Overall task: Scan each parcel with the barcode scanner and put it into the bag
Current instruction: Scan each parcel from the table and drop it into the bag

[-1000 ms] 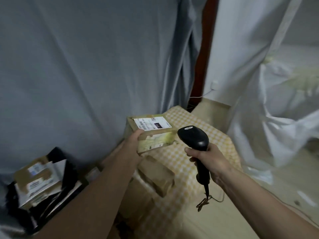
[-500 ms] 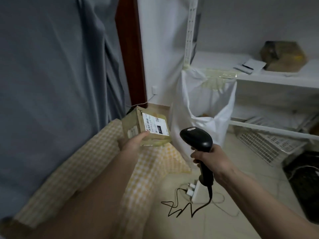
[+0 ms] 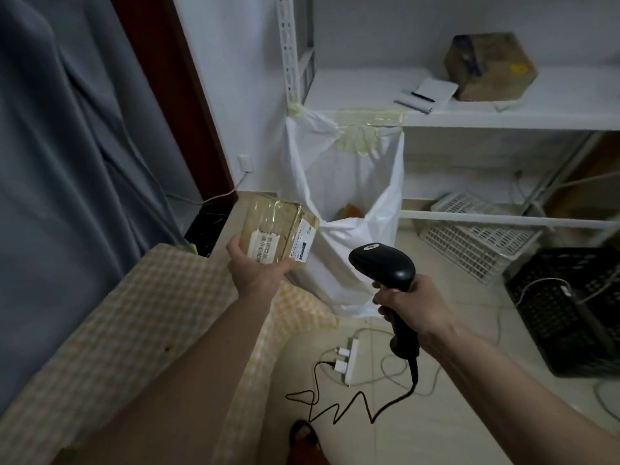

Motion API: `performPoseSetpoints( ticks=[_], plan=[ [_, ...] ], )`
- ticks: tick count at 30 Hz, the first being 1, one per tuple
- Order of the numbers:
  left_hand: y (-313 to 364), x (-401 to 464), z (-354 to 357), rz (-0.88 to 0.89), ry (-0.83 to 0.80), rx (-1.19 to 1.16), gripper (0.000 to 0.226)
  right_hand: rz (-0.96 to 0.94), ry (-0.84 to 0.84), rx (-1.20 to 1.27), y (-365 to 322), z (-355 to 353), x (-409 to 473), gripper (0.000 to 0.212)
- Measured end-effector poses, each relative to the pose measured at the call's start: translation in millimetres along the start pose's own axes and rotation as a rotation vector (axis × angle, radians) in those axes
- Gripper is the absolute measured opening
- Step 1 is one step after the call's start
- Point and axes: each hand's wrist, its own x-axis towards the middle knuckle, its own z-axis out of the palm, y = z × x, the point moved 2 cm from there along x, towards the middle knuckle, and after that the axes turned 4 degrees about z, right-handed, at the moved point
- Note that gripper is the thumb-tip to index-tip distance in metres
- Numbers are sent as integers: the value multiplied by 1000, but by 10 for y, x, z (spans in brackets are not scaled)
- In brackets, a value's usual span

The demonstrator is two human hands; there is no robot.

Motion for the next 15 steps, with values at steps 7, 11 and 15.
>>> performPoseSetpoints(
  ticks=[7, 11, 15],
  plan=[
    [141, 778, 577, 121, -79, 49, 115, 39, 43, 30, -319, -24, 738, 14],
    [351, 1252, 814, 150, -105, 39, 111, 35, 70, 57, -629, 35, 1218, 14],
    [556, 1626, 1043, 174, -157, 22, 102, 43, 90, 103, -797, 71, 1605, 15]
  ],
)
